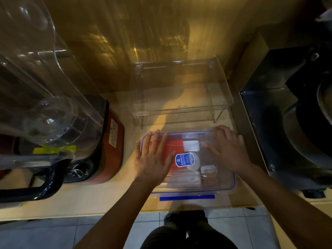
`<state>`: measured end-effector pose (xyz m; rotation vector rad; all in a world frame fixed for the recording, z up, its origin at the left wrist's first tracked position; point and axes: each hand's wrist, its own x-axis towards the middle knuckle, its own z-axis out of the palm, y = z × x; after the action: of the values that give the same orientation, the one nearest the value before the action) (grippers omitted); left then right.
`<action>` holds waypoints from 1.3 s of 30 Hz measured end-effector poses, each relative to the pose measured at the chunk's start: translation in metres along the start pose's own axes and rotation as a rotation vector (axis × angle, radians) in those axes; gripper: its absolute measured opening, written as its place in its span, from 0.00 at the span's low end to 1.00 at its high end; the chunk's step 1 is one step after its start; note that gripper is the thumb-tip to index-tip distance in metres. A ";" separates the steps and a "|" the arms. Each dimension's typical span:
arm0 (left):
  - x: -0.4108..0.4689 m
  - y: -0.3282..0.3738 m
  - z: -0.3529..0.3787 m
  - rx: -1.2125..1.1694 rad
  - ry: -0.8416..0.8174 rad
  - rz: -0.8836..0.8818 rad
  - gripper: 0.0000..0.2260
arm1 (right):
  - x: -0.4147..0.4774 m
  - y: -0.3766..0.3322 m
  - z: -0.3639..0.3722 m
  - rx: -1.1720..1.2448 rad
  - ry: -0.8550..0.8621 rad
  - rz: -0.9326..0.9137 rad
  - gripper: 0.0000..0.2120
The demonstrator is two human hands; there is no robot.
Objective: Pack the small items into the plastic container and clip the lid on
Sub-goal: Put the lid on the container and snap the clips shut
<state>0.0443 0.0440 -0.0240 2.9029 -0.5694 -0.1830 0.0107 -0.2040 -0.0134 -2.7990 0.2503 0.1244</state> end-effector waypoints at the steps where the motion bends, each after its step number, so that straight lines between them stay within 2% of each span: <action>1: 0.000 0.000 0.000 -0.005 0.000 -0.002 0.28 | 0.009 -0.002 -0.001 -0.020 -0.044 0.026 0.27; 5: 0.001 0.001 0.000 -0.023 -0.002 -0.012 0.28 | 0.058 -0.016 -0.022 0.116 -0.347 0.155 0.28; 8: 0.001 0.002 0.001 -0.034 -0.011 -0.026 0.28 | 0.085 -0.027 -0.030 0.136 -0.562 0.128 0.27; 10: 0.001 0.002 0.001 -0.055 -0.016 -0.032 0.28 | 0.096 -0.032 -0.031 0.165 -0.641 0.097 0.24; 11: 0.001 0.002 0.001 -0.060 -0.017 -0.037 0.28 | 0.099 -0.032 -0.030 0.219 -0.649 0.089 0.23; 14: 0.001 0.002 0.001 -0.066 -0.019 -0.047 0.28 | 0.095 -0.031 -0.034 0.328 -0.669 0.083 0.33; 16: 0.001 0.002 0.001 -0.078 -0.024 -0.045 0.28 | 0.088 -0.028 -0.035 0.375 -0.686 0.087 0.36; 18: 0.001 0.002 0.002 -0.085 -0.029 -0.046 0.28 | 0.081 -0.024 -0.035 0.457 -0.635 0.074 0.33; 22: 0.002 0.002 0.004 -0.090 -0.038 -0.052 0.27 | 0.072 -0.026 -0.033 0.502 -0.510 -0.019 0.20; 26: 0.003 0.003 0.002 -0.082 -0.051 -0.039 0.27 | 0.063 -0.029 -0.024 0.455 -0.432 -0.074 0.21; 30: -0.001 0.006 -0.004 -0.025 -0.013 -0.011 0.28 | 0.058 -0.028 -0.020 0.445 -0.373 -0.009 0.22; 32: -0.006 0.009 -0.012 -0.001 0.047 0.100 0.25 | 0.056 -0.028 -0.019 0.432 -0.345 0.020 0.23; 36: -0.031 0.023 -0.008 -0.034 0.168 0.566 0.21 | 0.056 -0.032 -0.020 0.368 -0.323 -0.004 0.25; 39: -0.054 0.034 0.009 0.129 0.095 0.776 0.29 | 0.055 -0.031 -0.022 0.375 -0.318 -0.022 0.24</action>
<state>-0.0191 0.0328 -0.0219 2.5421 -1.6574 0.1035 0.0717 -0.1906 0.0109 -2.3663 0.1471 0.4622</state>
